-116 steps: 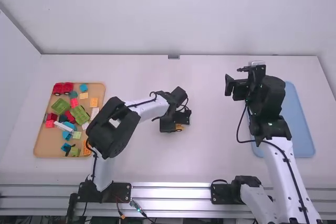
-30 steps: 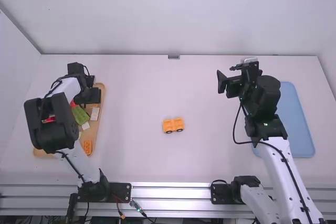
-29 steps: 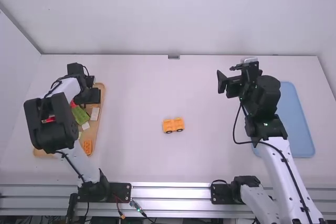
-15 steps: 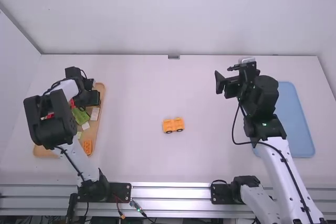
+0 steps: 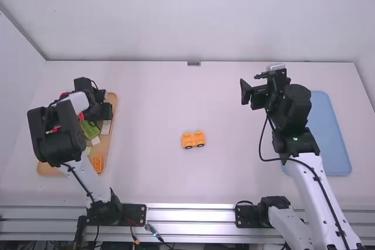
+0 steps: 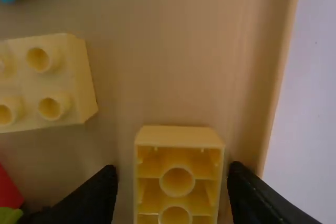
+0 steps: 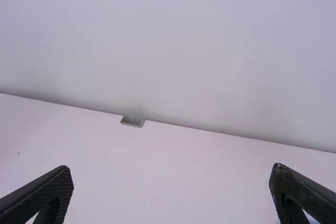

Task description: Assemble lego blocks to make yellow taxi

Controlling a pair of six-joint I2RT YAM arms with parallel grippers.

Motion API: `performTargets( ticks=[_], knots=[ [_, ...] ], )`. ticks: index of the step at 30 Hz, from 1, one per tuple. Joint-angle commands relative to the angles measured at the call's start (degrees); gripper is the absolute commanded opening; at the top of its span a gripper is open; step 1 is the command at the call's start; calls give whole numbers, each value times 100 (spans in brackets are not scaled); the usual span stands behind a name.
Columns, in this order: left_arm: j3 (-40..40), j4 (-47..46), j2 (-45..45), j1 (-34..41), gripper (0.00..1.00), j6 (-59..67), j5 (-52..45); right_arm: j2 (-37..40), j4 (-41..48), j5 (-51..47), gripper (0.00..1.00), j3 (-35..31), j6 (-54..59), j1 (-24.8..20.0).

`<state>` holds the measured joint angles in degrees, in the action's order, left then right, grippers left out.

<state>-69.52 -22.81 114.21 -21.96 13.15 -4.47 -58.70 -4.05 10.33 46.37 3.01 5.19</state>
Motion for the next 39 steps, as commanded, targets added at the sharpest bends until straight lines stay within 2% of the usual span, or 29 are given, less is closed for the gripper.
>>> performTargets(
  ticks=[1,5,23,27,28,30,33,36,39],
  knots=[
    [157,11,39,-13,56,20,-68,101,-22,15,99,-70,-22,-26],
    [160,37,39,-20,47,22,-57,101,-17,20,99,-70,-24,-26],
    [155,17,39,-13,30,-24,-50,101,-20,35,99,-70,-24,-26],
    [155,17,33,-13,23,-24,-52,101,-26,35,99,-70,-20,7],
    [155,42,17,-13,20,-90,-48,101,-70,79,99,-70,-11,92],
    [155,66,-33,-15,21,-186,-52,101,-140,310,99,-70,197,221],
    [155,103,-229,-13,20,-243,-72,98,-323,752,99,-70,1047,520],
    [155,79,-470,-13,19,-332,-83,-20,-570,721,99,-70,1128,682],
    [155,17,-811,-11,19,-284,-278,-415,-1084,726,99,-70,638,706]
  ],
)
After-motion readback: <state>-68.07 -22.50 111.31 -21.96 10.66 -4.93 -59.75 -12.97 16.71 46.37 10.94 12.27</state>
